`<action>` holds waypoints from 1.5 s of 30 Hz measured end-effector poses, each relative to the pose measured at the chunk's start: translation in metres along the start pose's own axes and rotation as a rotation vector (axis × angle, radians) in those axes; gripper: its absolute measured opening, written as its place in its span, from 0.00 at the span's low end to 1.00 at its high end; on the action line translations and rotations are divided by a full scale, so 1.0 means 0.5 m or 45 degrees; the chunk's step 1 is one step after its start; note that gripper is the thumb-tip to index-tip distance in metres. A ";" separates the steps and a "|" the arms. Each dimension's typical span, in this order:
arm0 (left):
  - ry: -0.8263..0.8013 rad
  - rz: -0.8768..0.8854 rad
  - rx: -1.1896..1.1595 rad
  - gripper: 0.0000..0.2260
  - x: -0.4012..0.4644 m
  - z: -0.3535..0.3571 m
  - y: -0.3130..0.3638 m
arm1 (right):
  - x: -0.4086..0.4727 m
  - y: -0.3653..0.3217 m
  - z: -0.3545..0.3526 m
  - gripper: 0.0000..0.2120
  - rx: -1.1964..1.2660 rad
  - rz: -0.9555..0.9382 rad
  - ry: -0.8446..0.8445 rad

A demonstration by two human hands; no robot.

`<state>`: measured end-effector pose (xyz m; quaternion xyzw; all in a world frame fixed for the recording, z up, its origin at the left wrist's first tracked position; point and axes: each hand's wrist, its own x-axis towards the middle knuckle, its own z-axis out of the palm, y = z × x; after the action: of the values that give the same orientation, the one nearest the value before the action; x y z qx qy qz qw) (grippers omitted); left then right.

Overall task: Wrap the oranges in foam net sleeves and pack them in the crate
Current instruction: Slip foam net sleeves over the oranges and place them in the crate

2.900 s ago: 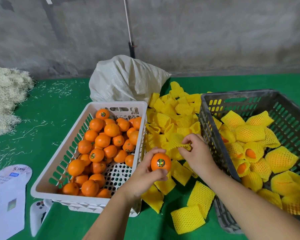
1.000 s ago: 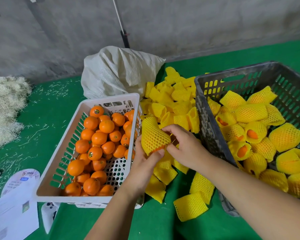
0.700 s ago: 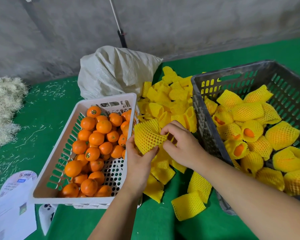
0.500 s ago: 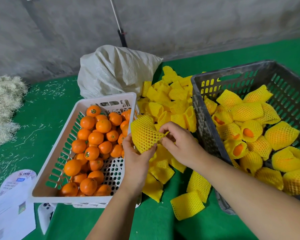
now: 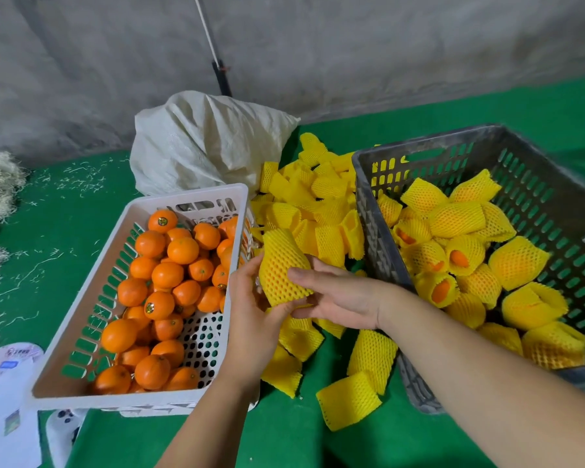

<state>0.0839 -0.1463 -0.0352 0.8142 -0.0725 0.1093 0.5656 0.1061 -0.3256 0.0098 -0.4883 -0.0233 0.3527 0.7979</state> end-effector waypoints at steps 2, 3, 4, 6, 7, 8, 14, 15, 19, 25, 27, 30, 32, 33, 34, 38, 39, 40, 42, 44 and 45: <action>-0.034 0.068 0.046 0.31 0.003 -0.011 0.000 | -0.004 -0.004 0.001 0.30 -0.054 -0.045 0.027; -0.046 0.072 0.014 0.28 0.003 -0.017 0.000 | -0.007 -0.007 0.001 0.28 -0.069 -0.064 0.069; -0.047 0.070 -0.040 0.24 0.002 -0.020 0.001 | -0.008 -0.010 -0.001 0.28 -0.065 -0.075 0.118; 0.013 0.126 -0.051 0.17 0.002 -0.025 0.005 | -0.007 -0.011 -0.003 0.30 0.038 -0.085 0.185; 0.047 0.171 -0.001 0.15 0.003 -0.023 0.009 | -0.007 -0.012 -0.003 0.31 0.133 -0.093 0.206; 0.059 0.212 0.066 0.14 0.004 -0.020 0.012 | -0.008 -0.014 -0.002 0.30 0.220 -0.109 0.224; 0.042 0.129 0.177 0.11 0.009 0.020 0.014 | -0.006 -0.019 -0.002 0.20 0.204 -0.216 0.263; 0.058 0.129 0.172 0.09 0.011 0.024 0.014 | -0.005 -0.018 -0.005 0.20 0.200 -0.231 0.280; -0.058 0.046 -0.033 0.10 0.015 0.044 0.028 | -0.001 -0.021 -0.016 0.21 0.262 -0.317 0.308; -0.076 -0.027 -0.099 0.12 0.035 -0.016 0.028 | 0.002 -0.040 -0.057 0.25 0.551 -0.419 0.413; -0.043 -0.008 -0.012 0.11 0.051 -0.063 0.010 | -0.003 -0.059 -0.084 0.26 0.736 -0.539 0.410; -0.018 -0.025 0.282 0.11 0.061 -0.115 -0.048 | -0.014 -0.085 -0.125 0.19 0.859 -0.690 0.455; 0.012 -0.131 0.324 0.12 0.045 -0.121 -0.090 | -0.019 -0.091 -0.145 0.17 0.840 -0.718 0.531; 0.017 -0.178 0.294 0.13 0.034 -0.118 -0.105 | -0.020 -0.090 -0.150 0.17 0.829 -0.717 0.550; 0.015 -0.210 0.256 0.13 0.023 -0.114 -0.116 | -0.019 -0.087 -0.154 0.18 0.790 -0.710 0.556; 0.040 -0.294 0.154 0.14 0.016 -0.109 -0.120 | -0.002 -0.070 -0.142 0.24 0.105 -0.595 0.608; 0.039 -0.296 0.140 0.17 0.016 -0.109 -0.116 | 0.003 -0.063 -0.132 0.23 -0.171 -0.527 0.662; 0.021 -0.295 0.113 0.20 0.016 -0.108 -0.110 | 0.007 -0.054 -0.122 0.22 -0.472 -0.457 0.705; -0.122 -0.288 0.079 0.30 0.013 -0.110 -0.102 | 0.017 -0.028 -0.114 0.23 -1.113 -0.226 0.660; -0.318 -0.163 0.239 0.37 0.007 -0.119 -0.104 | 0.028 0.003 -0.112 0.28 -1.616 0.111 0.471; -0.396 -0.102 0.293 0.37 0.008 -0.127 -0.109 | 0.034 0.015 -0.102 0.29 -1.731 0.235 0.381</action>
<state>0.0950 -0.0677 -0.0620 0.8827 -0.1138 -0.0329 0.4547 0.1341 -0.3527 -0.0282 -0.9222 -0.0869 0.2553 0.2770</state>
